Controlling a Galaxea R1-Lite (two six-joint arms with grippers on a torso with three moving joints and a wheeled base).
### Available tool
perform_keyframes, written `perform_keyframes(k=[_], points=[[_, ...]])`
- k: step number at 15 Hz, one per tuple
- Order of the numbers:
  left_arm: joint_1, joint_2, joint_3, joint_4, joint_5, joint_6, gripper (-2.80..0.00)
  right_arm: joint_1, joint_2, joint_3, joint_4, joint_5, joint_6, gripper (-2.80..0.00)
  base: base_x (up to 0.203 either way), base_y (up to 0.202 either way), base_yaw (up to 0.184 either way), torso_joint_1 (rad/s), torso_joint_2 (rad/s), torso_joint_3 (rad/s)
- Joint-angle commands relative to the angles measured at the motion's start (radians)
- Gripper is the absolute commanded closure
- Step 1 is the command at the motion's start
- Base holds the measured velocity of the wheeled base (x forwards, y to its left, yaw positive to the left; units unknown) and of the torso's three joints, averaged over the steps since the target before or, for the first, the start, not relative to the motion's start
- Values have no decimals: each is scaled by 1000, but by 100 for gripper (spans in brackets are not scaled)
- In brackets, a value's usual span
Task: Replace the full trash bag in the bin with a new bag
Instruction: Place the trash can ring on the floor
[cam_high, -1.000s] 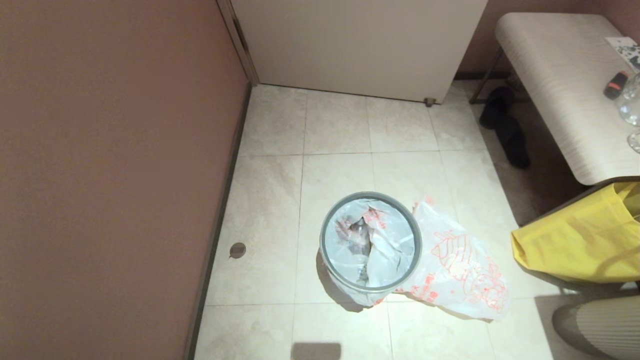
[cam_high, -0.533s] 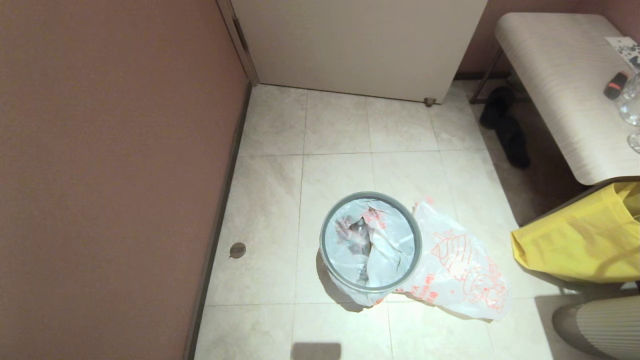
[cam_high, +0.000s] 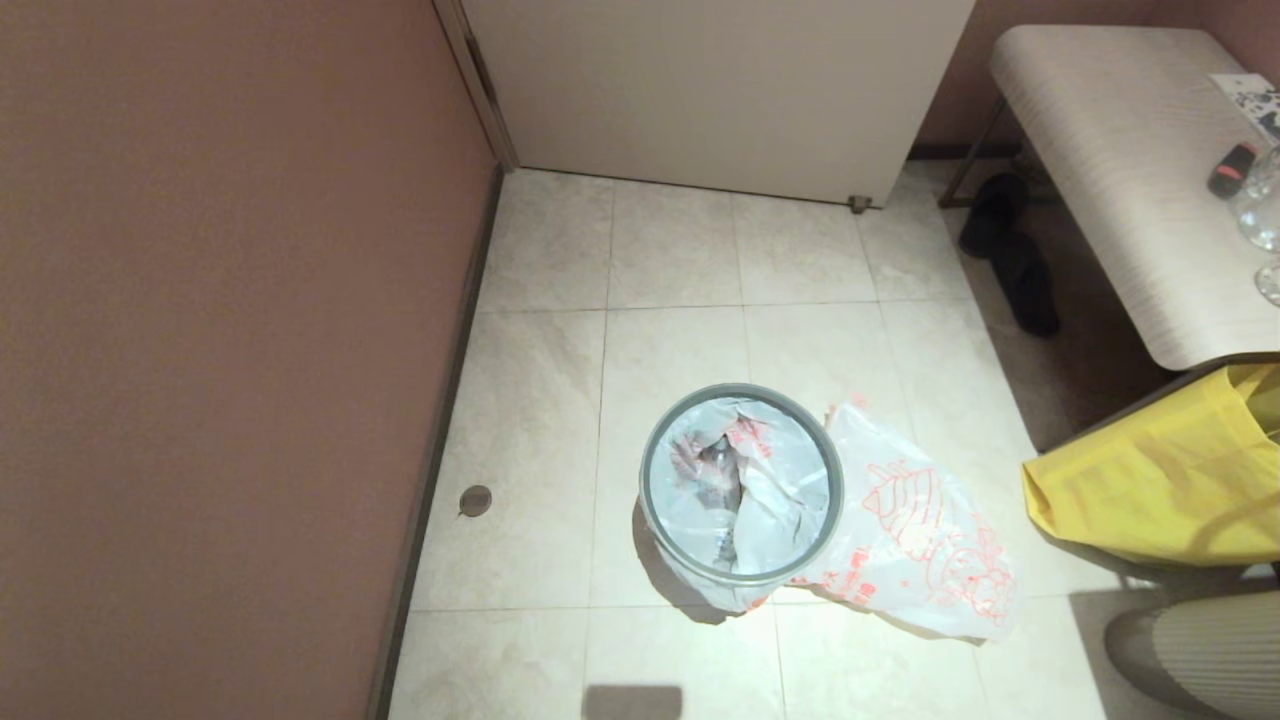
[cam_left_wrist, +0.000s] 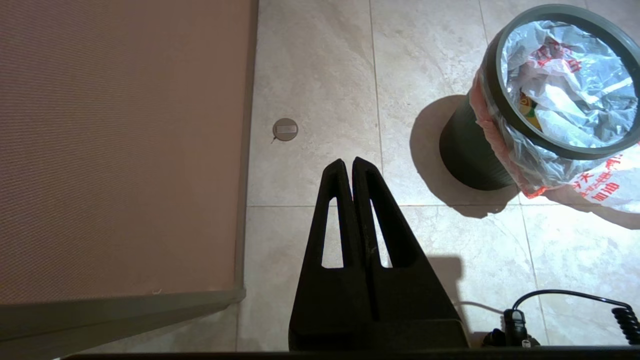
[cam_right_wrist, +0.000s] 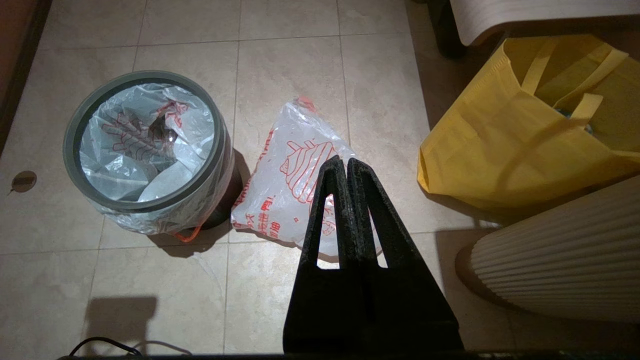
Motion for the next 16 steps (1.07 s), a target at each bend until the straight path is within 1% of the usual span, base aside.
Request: perform_keyframes(k=[1,3,4,7,10,11,13,14,16], points=[[0,1,0,0,0,0,0,-3,174,-132,42,-2,-34,0,0,0,0,0,0,0],[0,1,1,0,0,0,0,-6,290,-195,83,-25,-81,0,0,0,0,0,0,0],[0,1,0,0,0,0,0,-7,363,-233,92,-35,-90,0,0,0,0,0,0,0],[0,1,0,0,0,0,0,-8,543,-427,128,-49,-68,0,0,0,0,0,0,0],[0,1,0,0,0,0,0,-8,657,-644,247,-60,-55,0,0,0,0,0,0,0],[0,1,0,0,1,0,0,-8,695,-705,302,-62,-37,0,0,0,0,0,0,0],[0,1,0,0,0,0,0,-9,765,-808,429,-65,52,0,0,0,0,0,0,0],[0,1,0,0,0,0,0,-8,794,-819,452,-66,69,0,0,0,0,0,0,0],[0,1,0,0,2,0,0,-1,841,-825,452,-64,76,0,0,0,0,0,0,0]])
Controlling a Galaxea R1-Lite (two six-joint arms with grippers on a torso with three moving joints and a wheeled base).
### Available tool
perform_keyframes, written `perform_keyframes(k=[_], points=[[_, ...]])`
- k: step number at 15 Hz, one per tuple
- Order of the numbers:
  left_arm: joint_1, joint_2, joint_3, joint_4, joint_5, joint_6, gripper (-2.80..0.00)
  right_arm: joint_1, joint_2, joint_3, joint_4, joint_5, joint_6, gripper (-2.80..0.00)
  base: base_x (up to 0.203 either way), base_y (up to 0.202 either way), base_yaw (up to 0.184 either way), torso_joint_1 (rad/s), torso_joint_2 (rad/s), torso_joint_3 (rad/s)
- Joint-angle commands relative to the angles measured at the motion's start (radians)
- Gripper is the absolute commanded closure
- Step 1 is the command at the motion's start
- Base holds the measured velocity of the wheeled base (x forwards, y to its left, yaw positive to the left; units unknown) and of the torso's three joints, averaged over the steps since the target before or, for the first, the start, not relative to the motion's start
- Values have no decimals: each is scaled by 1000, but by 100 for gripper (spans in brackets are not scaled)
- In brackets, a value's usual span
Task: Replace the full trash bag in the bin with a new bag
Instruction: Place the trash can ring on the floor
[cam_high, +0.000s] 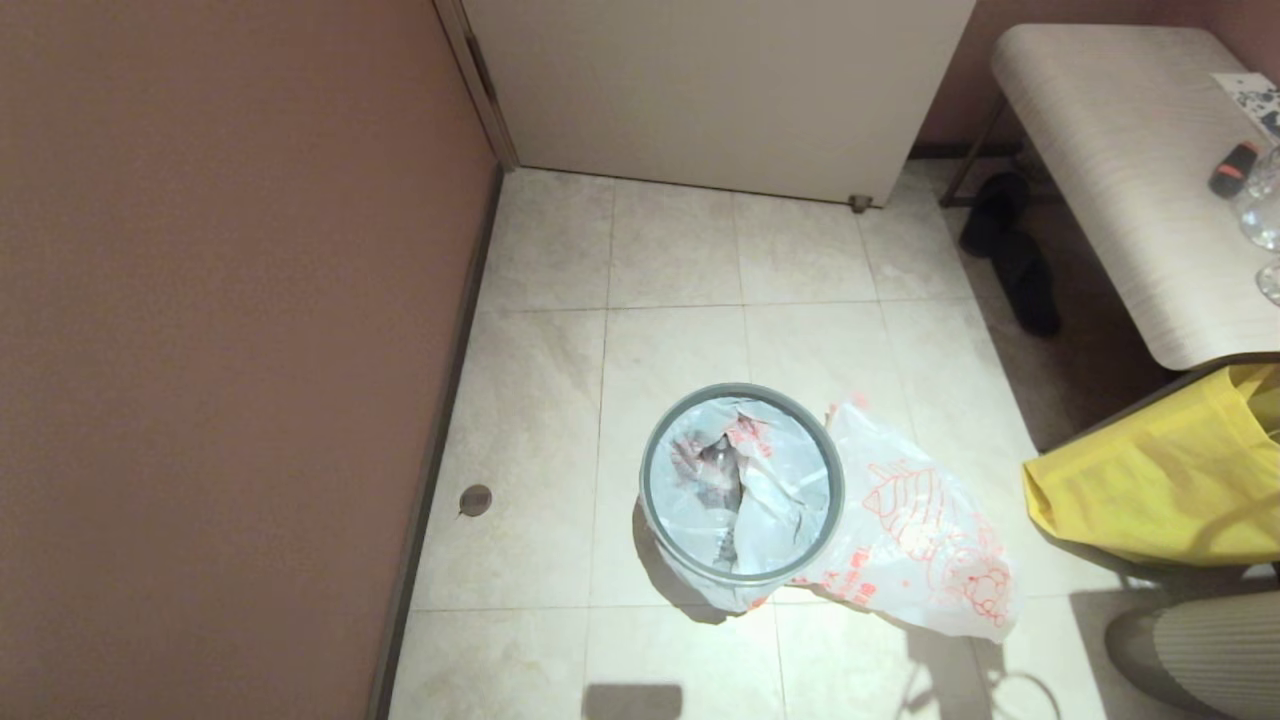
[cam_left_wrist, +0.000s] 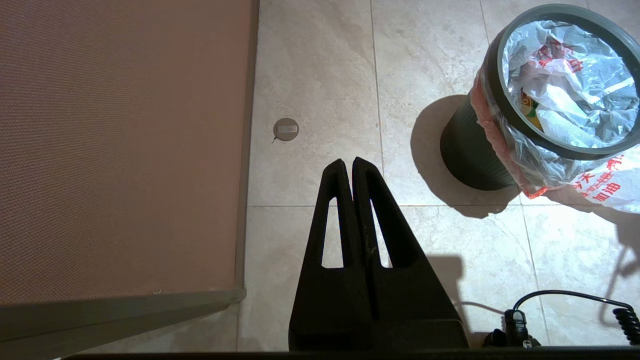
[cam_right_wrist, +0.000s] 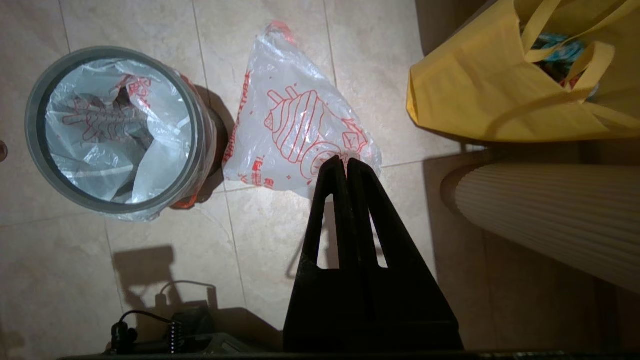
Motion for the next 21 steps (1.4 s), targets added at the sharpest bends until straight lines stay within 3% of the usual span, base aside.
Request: perform_keyframes(k=[1,5,8,13,15,20,21], points=[[0,1,0,0,0,0,0,21,104,-13,3,1,13,0,0,0,0,0,0,0],[0,1,0,0,1,0,0,130,244,-11,-44,40,131,0,0,0,0,0,0,0],[0,1,0,0,0,0,0,151,360,6,-61,107,135,0,0,0,0,0,0,0],[0,1,0,0,0,0,0,281,658,15,-200,111,140,0,0,0,0,0,0,0],[0,1,0,0,2,0,0,356,771,7,-243,78,141,0,0,0,0,0,0,0],[0,1,1,0,1,0,0,502,1042,-17,-406,-130,141,0,0,0,0,0,0,0],[0,1,0,0,0,0,0,524,1082,-19,-457,-162,141,-280,0,0,0,0,0,0]])
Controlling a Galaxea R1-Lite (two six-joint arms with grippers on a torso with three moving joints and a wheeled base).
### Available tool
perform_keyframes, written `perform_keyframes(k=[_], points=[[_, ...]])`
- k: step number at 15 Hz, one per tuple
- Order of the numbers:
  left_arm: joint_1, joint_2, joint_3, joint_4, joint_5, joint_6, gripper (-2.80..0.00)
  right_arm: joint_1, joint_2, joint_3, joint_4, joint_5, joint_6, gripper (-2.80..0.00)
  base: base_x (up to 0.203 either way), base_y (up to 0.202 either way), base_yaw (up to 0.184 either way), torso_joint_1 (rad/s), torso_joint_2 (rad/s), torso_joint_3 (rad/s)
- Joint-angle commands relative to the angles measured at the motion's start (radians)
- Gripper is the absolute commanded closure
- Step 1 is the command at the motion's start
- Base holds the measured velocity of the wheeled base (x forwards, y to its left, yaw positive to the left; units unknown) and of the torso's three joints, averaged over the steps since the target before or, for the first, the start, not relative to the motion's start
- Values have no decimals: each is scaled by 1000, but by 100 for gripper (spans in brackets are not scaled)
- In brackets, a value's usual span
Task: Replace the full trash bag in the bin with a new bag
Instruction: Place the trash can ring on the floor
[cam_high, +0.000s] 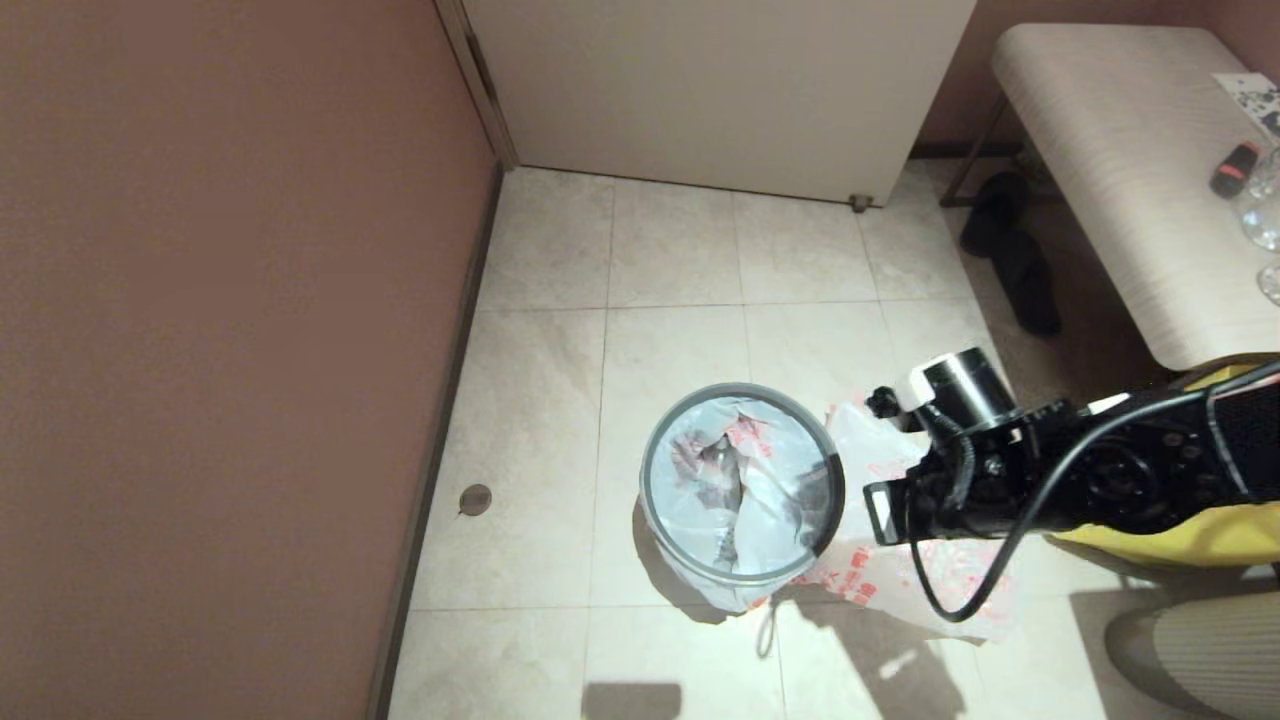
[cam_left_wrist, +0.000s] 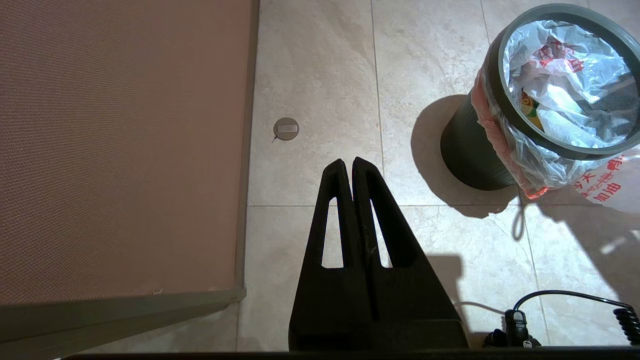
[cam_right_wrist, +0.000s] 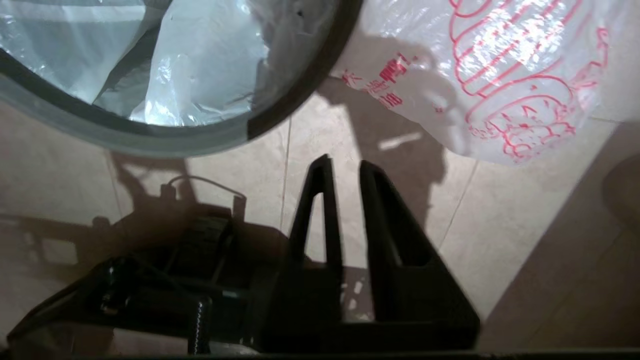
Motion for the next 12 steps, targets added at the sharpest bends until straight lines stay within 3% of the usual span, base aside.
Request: perform_keyframes(k=[1,4,12], points=[[0,1,0,0,2,0,0,52,153,-9,-90,-51,-1,-280,0,0,0,0,0,0],[0,1,0,0,1,0,0,53,238,-70,-129,-111,1,-280,0,0,0,0,0,0],[0,1,0,0,0,0,0,12,315,-197,-161,-130,1,-280,0,0,0,0,0,0]])
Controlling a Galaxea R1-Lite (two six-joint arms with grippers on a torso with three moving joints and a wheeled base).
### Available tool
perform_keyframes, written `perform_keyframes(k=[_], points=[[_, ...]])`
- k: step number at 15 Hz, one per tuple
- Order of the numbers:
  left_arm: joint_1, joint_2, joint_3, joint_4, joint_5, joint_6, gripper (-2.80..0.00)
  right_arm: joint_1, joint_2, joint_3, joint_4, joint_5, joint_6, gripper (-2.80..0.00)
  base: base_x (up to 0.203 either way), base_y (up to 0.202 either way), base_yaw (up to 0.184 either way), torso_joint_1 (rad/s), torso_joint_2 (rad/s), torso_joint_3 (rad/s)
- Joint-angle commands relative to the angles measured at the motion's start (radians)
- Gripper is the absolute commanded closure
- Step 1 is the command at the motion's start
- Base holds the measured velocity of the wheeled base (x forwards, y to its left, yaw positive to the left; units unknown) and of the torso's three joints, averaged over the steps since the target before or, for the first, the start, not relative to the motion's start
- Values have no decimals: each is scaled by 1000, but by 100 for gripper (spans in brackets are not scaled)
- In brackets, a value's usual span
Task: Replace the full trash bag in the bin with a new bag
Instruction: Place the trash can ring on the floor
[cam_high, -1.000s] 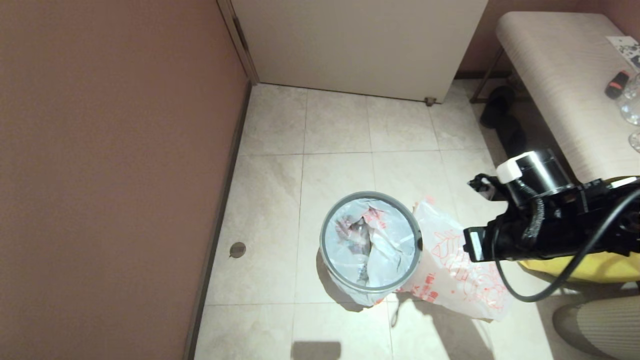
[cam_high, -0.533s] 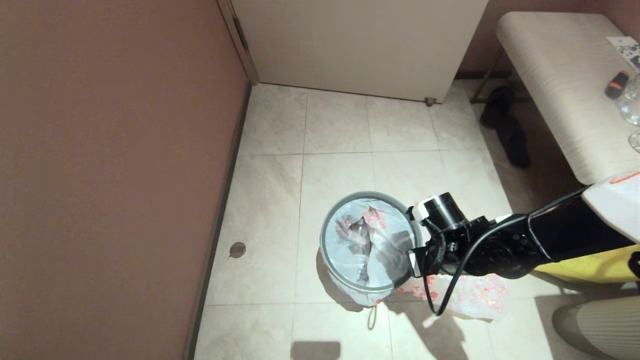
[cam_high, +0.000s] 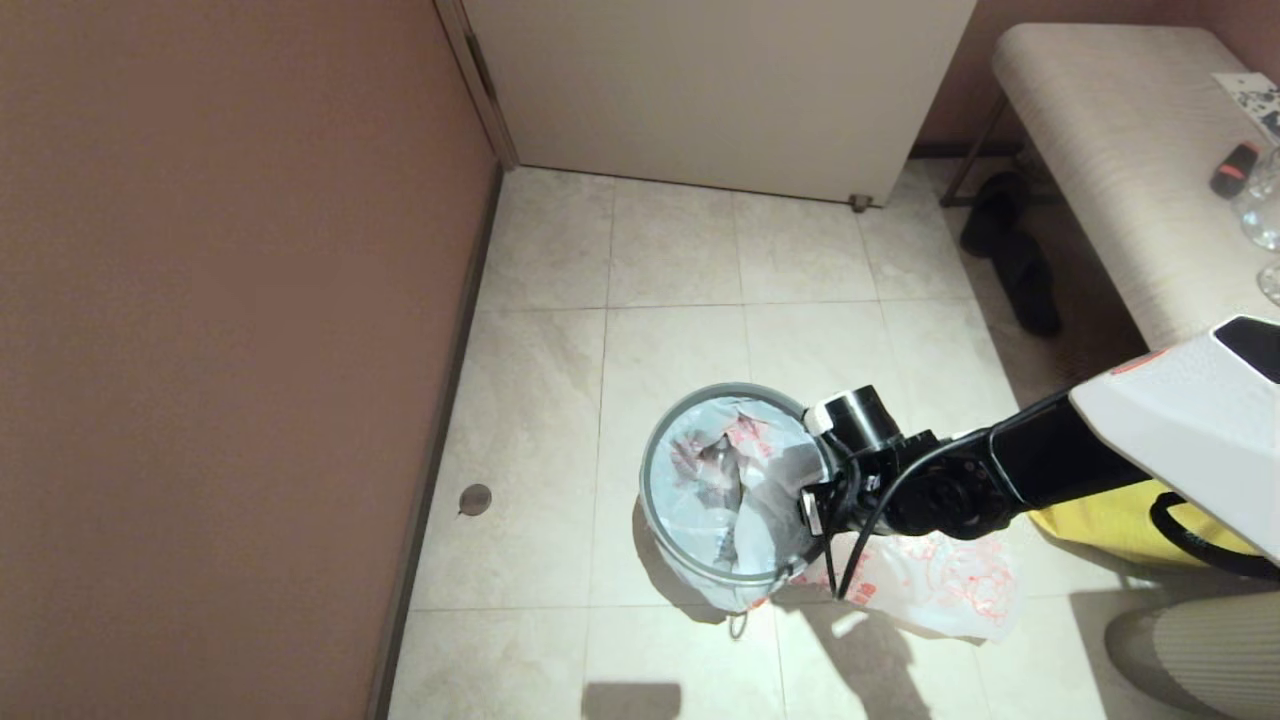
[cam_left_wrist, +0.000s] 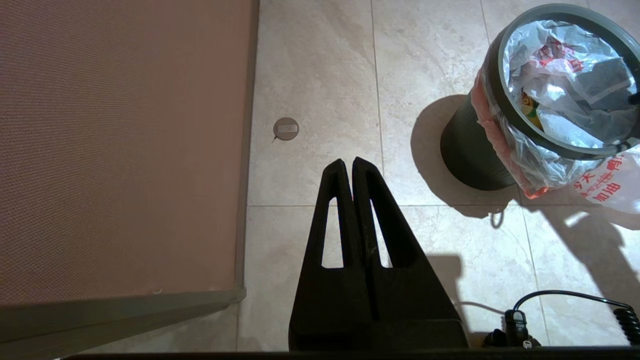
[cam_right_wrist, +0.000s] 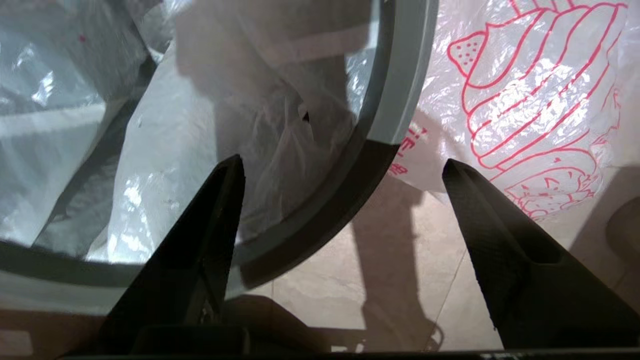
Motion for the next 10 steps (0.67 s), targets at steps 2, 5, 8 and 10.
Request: perform_keyframes(k=[2,5,8,10], points=[[0,1,0,1,-1,0,0,-14,60,-74,-1,-42,2,-280,0,0,0,0,0,0],[0,1,0,1,-1,0,0,-22,72,-104,-1,-51,2,0,0,0,0,0,0,0],[0,1,0,1,-1,0,0,-22,95,-110,-7,-61,2,0,0,0,0,0,0,0],[0,1,0,1,0,0,0,-22,89,-108,-41,-67,-1,0,0,0,0,0,0,0]])
